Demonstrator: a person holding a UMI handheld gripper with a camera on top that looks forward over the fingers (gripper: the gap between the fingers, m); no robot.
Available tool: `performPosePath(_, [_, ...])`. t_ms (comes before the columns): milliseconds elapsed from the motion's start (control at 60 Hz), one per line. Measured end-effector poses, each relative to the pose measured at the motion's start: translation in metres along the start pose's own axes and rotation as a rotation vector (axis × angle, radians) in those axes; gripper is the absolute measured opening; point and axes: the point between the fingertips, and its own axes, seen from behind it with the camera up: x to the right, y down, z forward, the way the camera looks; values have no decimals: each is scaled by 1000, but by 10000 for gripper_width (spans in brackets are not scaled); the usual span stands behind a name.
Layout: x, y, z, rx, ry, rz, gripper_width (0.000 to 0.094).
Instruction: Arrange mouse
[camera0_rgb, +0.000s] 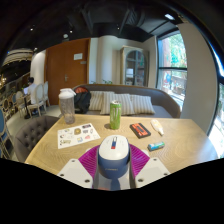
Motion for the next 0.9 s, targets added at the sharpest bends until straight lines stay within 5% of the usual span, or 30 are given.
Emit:
performPosePath(167, [12,87,38,-177,-35,35,417])
performPosePath(383, [12,114,50,-214,-56,40,431])
performPosePath(517, [13,117,45,-245,-58,43,573])
performPosePath(600, [14,109,33,-219,-63,17,905])
performPosePath(650, [16,101,20,-188,-69,11,841])
performPosePath(900, [13,100,-81,-139,-122,44,844])
